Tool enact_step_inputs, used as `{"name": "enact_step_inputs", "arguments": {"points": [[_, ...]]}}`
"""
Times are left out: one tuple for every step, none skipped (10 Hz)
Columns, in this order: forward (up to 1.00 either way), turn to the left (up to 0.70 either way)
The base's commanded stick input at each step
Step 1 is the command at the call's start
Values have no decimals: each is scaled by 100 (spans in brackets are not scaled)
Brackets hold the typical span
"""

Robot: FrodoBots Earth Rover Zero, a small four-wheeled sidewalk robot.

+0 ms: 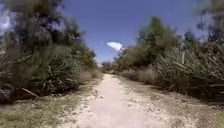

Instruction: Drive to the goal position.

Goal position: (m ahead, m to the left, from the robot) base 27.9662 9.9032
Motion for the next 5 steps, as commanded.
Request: {"name": "enact_step_inputs", "arguments": {"points": [[70, 0], [70, 0], [70, 0], [70, 0], [70, 0]]}}
